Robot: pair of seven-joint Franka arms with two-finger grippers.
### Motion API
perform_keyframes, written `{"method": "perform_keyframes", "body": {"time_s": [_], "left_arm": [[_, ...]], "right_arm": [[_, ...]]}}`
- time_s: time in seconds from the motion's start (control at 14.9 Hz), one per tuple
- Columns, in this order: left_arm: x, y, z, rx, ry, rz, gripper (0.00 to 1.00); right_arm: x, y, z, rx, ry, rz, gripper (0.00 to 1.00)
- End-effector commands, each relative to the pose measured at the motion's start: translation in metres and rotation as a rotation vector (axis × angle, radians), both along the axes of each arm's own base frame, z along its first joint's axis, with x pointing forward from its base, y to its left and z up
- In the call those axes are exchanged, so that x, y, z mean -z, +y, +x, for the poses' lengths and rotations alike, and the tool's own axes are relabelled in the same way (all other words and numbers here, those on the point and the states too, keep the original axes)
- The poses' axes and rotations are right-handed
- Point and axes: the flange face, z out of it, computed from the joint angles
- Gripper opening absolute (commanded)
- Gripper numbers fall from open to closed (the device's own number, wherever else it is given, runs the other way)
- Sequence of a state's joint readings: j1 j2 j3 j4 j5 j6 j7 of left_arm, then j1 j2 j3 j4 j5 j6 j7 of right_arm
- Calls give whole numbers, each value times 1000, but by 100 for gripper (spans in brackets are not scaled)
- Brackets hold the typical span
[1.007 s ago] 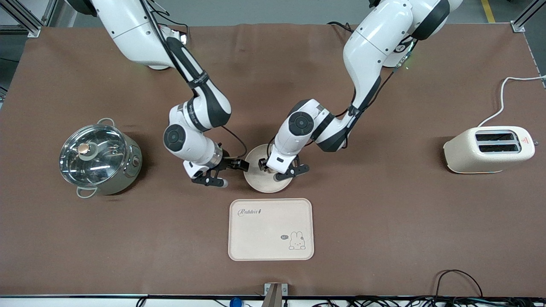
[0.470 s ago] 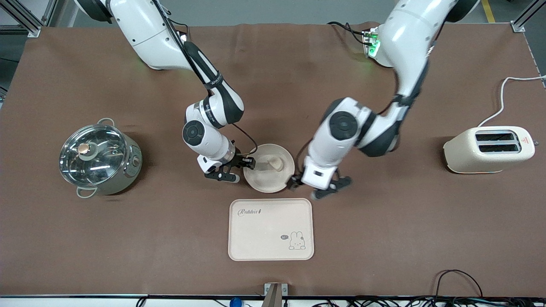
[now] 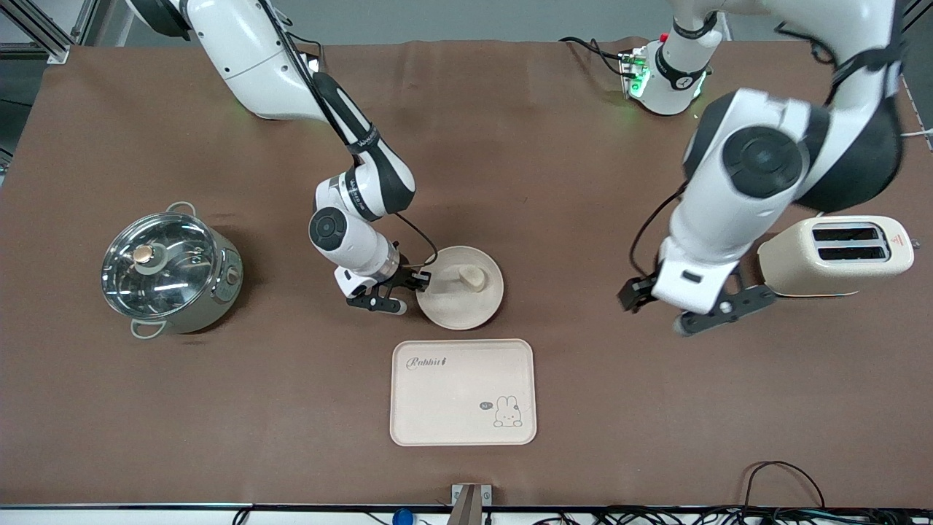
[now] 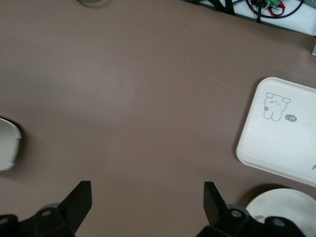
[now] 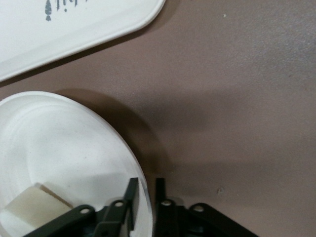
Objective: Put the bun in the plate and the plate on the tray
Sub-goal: 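Move the plate onto the tray with the right gripper while left withdraws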
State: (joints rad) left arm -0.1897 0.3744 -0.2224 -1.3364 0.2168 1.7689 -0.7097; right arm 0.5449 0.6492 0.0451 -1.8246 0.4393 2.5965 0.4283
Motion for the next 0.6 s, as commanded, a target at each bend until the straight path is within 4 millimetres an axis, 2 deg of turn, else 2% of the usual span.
{"method": "perform_keyframes", "body": {"time_s": [0.0,0.2,0.27,0.47,0.54], "left_arm": [[-55,52,-17,61,-2,43,100],[-99,89,-41,143,31,32,100],[-111,98,-50,161,30,17,100],[-125,123,-88,258,78,25,100],[-126,138,-101,252,86,20,100]], "right_arm": [[-3,1,-2,13,-13,14,8],[3,0,-15,3,-61,6,1],[-4,2,-19,3,-69,11,1],[-52,6,-16,-9,-63,42,0],[-62,4,-13,-7,-70,50,0]]}}
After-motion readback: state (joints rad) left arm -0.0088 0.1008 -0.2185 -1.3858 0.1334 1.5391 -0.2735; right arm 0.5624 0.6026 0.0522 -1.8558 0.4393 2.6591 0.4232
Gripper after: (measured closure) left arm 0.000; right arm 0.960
